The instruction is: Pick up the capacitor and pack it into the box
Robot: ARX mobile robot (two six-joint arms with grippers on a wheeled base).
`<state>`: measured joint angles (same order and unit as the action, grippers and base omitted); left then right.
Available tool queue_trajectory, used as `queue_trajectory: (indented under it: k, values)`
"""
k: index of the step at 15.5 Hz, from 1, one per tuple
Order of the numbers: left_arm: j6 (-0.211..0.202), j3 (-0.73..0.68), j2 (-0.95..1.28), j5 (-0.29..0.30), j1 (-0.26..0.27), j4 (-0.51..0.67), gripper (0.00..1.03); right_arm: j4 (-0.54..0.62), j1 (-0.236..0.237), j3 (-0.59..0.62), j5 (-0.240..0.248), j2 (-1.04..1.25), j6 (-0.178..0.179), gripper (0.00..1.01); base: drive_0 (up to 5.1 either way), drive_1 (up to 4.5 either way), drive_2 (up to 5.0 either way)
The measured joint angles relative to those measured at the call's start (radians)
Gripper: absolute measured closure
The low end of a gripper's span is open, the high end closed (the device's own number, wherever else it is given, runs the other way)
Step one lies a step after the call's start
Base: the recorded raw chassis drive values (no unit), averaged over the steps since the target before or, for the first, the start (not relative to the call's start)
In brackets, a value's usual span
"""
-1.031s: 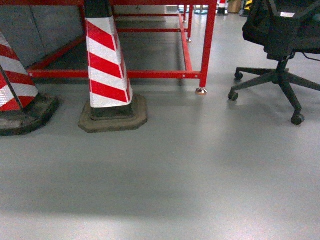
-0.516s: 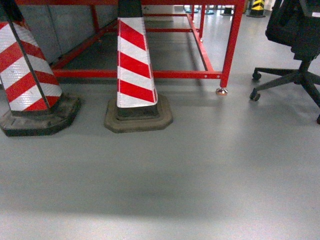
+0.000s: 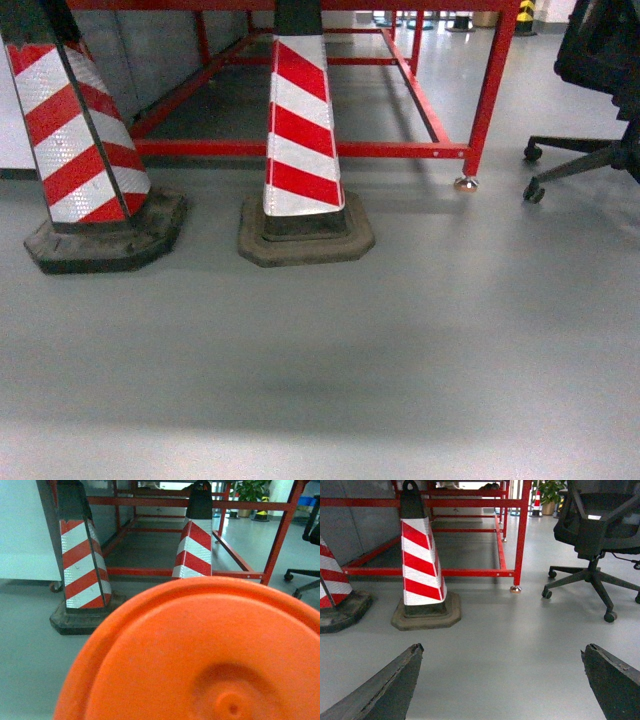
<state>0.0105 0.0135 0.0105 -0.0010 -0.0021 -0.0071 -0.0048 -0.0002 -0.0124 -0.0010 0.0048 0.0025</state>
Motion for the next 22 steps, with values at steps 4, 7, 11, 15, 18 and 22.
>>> queue_trajectory:
  k: [4, 7, 11, 15, 18, 22]
  values:
    - [0.0, 0.0, 0.0, -0.001, 0.0, 0.001, 0.6, 0.0, 0.0, 0.0, 0.0, 0.0, 0.0, 0.03, 0.1, 4.05, -3.9]
    - [0.0, 0.0, 0.0, 0.0, 0.0, 0.001, 0.6, 0.0, 0.0, 0.0, 0.0, 0.0, 0.0, 0.03, 0.1, 4.0, -3.9]
    - [0.0, 0.0, 0.0, 0.0, 0.0, 0.0, 0.6, -0.002, 0.0, 0.0, 0.0, 0.0, 0.0, 0.03, 0.0, 3.94, -3.8]
    - [0.0, 0.0, 0.0, 0.0, 0.0, 0.0, 0.6, 0.002, 0.0, 0.0, 0.0, 0.0, 0.0, 0.03, -0.1, 3.75, -3.9]
    - [0.0, 0.0, 0.0, 0.0, 0.0, 0.0, 0.6, 0.004, 0.0, 0.0, 0.0, 0.0, 0.0, 0.03, 0.0, 3.8, -3.9]
    - [0.0, 0.0, 0.0, 0.001, 0.0, -0.001, 0.6, -0.003, 0.0, 0.0, 0.0, 0.0, 0.0, 0.03, 0.0, 3.8, -3.9]
